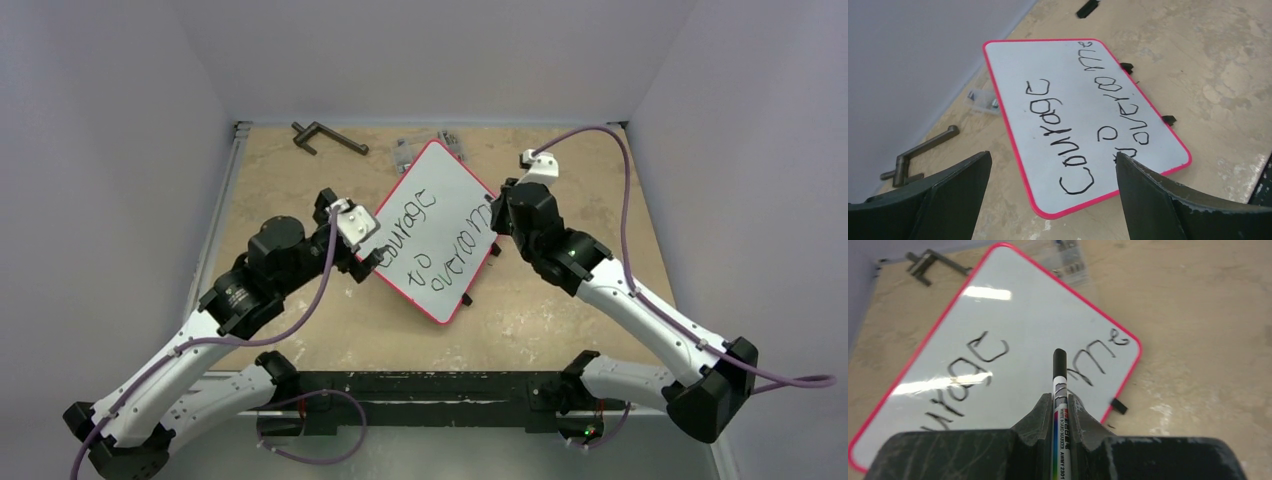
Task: Write a sentence on the whiteboard
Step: Put down the whiteboard marker at the center of the board.
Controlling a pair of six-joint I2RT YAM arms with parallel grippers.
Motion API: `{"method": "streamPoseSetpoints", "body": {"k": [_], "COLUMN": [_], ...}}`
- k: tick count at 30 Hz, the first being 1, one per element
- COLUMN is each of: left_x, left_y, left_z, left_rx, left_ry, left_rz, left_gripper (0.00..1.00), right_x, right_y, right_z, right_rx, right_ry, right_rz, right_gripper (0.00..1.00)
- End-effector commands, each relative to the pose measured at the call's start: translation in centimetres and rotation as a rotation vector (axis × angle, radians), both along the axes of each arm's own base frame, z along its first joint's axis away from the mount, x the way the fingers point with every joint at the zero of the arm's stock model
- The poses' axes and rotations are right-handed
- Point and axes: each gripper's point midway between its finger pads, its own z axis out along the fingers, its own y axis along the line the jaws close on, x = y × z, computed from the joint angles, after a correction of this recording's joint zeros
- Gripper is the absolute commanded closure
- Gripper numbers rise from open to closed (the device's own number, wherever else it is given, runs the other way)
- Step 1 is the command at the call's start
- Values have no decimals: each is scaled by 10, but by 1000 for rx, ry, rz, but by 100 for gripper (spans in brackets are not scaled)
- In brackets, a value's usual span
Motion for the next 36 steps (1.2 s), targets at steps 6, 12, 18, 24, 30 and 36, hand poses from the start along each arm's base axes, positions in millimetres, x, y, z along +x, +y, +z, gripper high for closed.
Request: {"method": "streamPoseSetpoints", "body": {"k": [6, 12, 18, 24, 30, 36], "left_x": [56, 71, 77, 78, 79, 79], "left_y": [70, 85, 97, 100, 103, 106], "left_z": [26, 18, 16, 14, 14, 14], "left_rx": [-105, -143, -156, -140, -143, -140], "left_ry": [38, 127, 135, 134, 132, 128], "left_rz": [608, 704, 751, 759, 771, 783], "left_gripper": [0, 0, 0, 0, 0, 0], "right_x": [17, 27, 34, 28, 17, 13], "right_y": [-111, -124, -125, -124, -127, -130], "right_z": [-65, -120, -155, -178, -176, -150], "right_rx": [-134, -56, 0, 40, 53, 37], "right_ry": [33, 115, 178, 227, 219, 177], "right_rz": [-453, -486, -459, -422, -419, -399], "right_gripper": [100, 100, 100, 70, 27, 9]}}
